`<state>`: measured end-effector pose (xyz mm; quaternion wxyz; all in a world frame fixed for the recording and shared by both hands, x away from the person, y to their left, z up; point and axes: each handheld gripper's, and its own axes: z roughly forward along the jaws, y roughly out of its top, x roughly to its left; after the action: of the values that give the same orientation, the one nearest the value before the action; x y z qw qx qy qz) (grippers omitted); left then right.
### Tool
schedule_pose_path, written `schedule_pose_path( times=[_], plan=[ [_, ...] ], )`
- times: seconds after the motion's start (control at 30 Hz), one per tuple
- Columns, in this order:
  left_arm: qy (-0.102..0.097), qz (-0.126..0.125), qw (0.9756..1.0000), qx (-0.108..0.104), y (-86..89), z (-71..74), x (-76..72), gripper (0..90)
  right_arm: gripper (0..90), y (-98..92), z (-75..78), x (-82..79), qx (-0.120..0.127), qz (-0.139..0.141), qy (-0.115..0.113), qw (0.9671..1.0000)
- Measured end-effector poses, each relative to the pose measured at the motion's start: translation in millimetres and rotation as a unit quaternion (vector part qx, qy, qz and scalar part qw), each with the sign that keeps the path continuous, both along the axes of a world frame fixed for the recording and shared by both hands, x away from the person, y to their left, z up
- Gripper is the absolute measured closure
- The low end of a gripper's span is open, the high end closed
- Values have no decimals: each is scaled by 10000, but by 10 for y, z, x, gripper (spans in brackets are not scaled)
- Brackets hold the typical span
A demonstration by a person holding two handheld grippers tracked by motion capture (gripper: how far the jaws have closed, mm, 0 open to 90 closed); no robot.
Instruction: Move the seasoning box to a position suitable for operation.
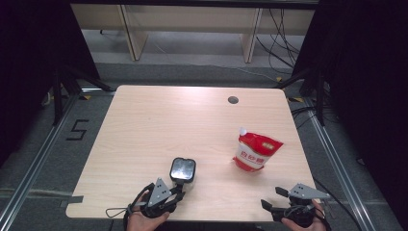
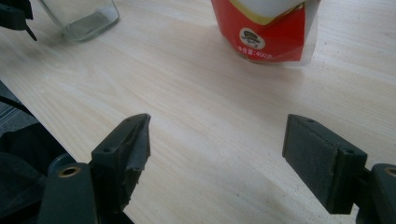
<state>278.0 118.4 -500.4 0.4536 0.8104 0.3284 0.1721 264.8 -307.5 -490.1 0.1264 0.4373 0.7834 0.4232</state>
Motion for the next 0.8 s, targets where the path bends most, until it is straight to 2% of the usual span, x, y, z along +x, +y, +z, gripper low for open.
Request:
schedule_pose_path(
  times=[0.03, 0.1, 0.13, 0.17, 0.2, 0.23, 0.27, 0.3, 0.33, 0.37, 0.43, 0.53, 0.57, 0.67, 0.73, 0.8],
  plan=[
    [66, 86, 9999, -30, 42, -2, 14, 729, 241, -5, 0, 4, -1, -5, -20, 10000],
    [56, 123, 9999, 15, 97, 7, 35, 728, 240, -8, -12, 11, 14, -17, -16, 10000],
    [56, 123, 9999, 15, 97, 7, 35, 727, 240, -32, -11, 26, -98, 57, -154, 9998],
    [17, 128, 9998, 173, 184, 17, 50, 726, 241, -29, -10, 23, -64, 39, -157, 9998],
    [61, 229, 9997, 21, 206, 8, 46, 726, 241, -28, -11, 25, -46, 58, -168, 9998],
    [61, 229, 9997, 21, 206, 8, 46, 724, 241, -28, -11, 25, -46, 58, -168, 9998],
    [27, 272, 9996, 64, 265, 9, 59, 724, 241, -7, -10, 9, 78, -19, -45, 10000],
    [49, 410, 9991, 38, 339, 7, 75, 722, 240, -21, -12, 19, -32, 48, -111, 9999],
    [49, 410, 9991, 38, 339, 7, 75, 720, 240, -21, -12, 19, -32, 48, -111, 9999],
    [23, 566, 9984, 30, 416, 8, 106, 717, 240, -1, -11, 10, 24, -42, -13, 10000],
    [-30, 754, 9971, -18, 459, 14, 163, 695, 241, 2, -18, 12, 34, -6, -34, 10000],
    [-66, 766, 9970, -51, 448, 22, 208, 689, 240, 13, -25, 11, 50, 20, 4, 10000],
    [-99, 756, 9971, -34, 429, 20, 231, 690, 240, -4, -19, 26, -2, 91, -122, 9999],
    [-113, 711, 9974, 35, 427, 12, 247, 711, 241, -10, -30, 34, -31, 76, -124, 9999],
    [-69, 723, 9974, -36, 431, 5, 260, 717, 241, -14, -30, 37, -23, 65, -115, 9999],
    [-82, 706, 9975, 35, 443, 10, 264, 720, 242, -17, -24, 34, -19, 81, -130, 9999]
  ],
)
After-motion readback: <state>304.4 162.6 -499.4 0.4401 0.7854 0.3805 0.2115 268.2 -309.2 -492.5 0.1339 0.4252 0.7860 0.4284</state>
